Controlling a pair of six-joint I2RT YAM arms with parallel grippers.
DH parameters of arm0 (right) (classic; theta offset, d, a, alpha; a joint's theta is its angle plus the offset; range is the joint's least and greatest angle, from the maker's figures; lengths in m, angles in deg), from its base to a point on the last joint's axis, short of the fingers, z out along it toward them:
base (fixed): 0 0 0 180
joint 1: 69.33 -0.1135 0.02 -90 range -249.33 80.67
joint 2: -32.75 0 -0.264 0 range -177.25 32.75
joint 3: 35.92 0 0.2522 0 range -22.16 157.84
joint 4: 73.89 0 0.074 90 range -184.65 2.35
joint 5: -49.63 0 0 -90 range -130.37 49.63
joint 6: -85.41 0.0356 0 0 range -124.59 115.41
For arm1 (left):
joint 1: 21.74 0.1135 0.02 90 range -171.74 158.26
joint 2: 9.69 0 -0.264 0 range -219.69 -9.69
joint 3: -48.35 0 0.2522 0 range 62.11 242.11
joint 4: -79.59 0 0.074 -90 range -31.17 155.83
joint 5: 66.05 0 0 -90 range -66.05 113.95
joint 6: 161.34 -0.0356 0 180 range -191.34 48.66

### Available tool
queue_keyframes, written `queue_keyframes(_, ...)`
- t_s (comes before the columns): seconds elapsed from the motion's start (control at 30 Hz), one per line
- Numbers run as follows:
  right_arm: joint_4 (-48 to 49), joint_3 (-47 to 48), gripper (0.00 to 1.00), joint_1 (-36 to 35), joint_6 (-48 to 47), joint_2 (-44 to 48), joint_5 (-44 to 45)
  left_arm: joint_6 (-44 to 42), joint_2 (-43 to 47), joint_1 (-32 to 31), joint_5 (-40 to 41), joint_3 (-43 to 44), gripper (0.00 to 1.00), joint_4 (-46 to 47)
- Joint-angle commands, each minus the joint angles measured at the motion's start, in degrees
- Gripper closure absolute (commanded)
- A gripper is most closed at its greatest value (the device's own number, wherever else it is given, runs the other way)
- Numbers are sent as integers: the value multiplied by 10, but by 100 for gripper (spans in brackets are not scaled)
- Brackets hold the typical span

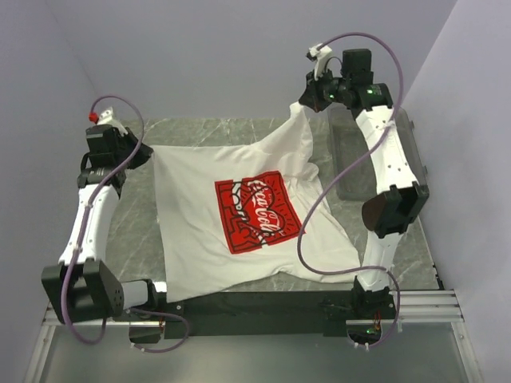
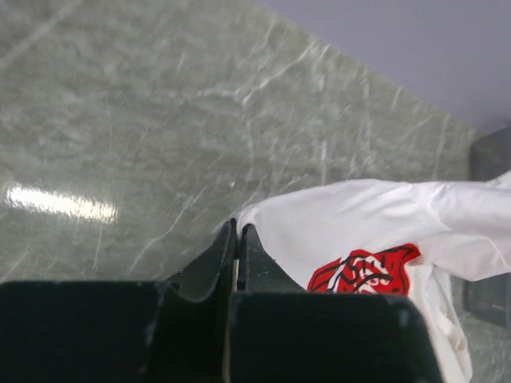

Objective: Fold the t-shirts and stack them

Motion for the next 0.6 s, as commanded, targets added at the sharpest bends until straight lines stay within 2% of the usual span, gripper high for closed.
queue_keyframes(0.0, 72, 1, 100, 18, -10, 134, -12, 22, 95, 2, 32, 52, 100, 63)
queue_keyframes(0.13, 80, 72, 100, 40, 29, 198, -29, 52, 169, 2, 57, 92, 100, 79)
queue_keyframes(0.3, 120, 114, 100, 82, 84, 285, -47, 67, 229, 2, 86, 186, 100, 64)
queue_keyframes(0.43, 147, 156, 100, 134, 114, 325, -67, 69, 253, 0, 118, 257, 100, 57)
queue_keyframes(0.57, 186, 182, 100, 197, 135, 343, -106, 35, 258, -12, 172, 331, 100, 33)
